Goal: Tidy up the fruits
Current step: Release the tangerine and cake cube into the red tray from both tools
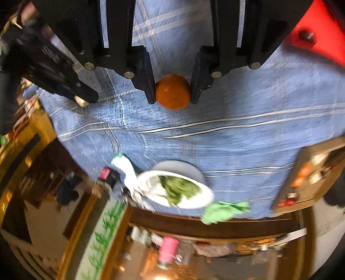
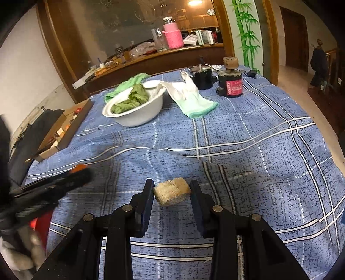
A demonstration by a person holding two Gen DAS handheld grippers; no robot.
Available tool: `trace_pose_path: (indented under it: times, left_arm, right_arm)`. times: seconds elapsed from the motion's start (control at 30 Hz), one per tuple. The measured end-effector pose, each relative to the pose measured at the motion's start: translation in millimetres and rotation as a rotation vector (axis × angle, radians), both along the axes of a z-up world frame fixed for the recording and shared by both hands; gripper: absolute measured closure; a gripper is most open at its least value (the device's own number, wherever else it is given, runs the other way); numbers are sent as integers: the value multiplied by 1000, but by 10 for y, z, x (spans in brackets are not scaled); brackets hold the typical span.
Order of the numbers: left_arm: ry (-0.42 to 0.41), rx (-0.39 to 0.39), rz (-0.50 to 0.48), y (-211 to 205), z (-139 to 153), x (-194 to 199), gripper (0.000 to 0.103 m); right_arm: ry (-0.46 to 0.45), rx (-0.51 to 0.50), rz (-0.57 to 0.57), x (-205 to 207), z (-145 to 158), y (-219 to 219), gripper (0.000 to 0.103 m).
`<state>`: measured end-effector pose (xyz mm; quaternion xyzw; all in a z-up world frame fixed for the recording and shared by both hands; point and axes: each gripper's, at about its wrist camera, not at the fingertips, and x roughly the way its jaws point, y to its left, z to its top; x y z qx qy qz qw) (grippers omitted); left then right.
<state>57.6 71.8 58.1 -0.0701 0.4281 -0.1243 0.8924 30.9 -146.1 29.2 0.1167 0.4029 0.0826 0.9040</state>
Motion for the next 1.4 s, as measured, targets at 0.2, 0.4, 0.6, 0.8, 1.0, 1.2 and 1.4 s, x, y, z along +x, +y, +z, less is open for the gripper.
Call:
trace_pose_path:
  times: [0.2,0.4,0.6,0.8,1.0,1.2,1.4]
  left_arm:
    - [-65,-83,170,884,328,-791,73]
    - [-94,-95,369,1721,354,-1489,72]
    - [-76,-74,470,2179,168,-1677,72]
    - [-10,-105,474,2452,-15,-1447,72]
    - [-12,-153,459,2510,-28,-1385,61]
    - [-70,-157,470,2546,117,-1546,42]
    - [-145,-94,493,2469,334,-1753,35]
  right_arm:
    - [-26,16,70,-126,61,232,67]
    - [-8,105,208,-409,169,752,67]
    - [15,108,424,-687,323,1701,66]
    - [33,19,552,-791,304,2574,66]
    - [54,-20,574,-751,206,2947,65]
    - [65,-17,566,-706,191,3051,55]
    - [26,1,525,-793,334,2857,49]
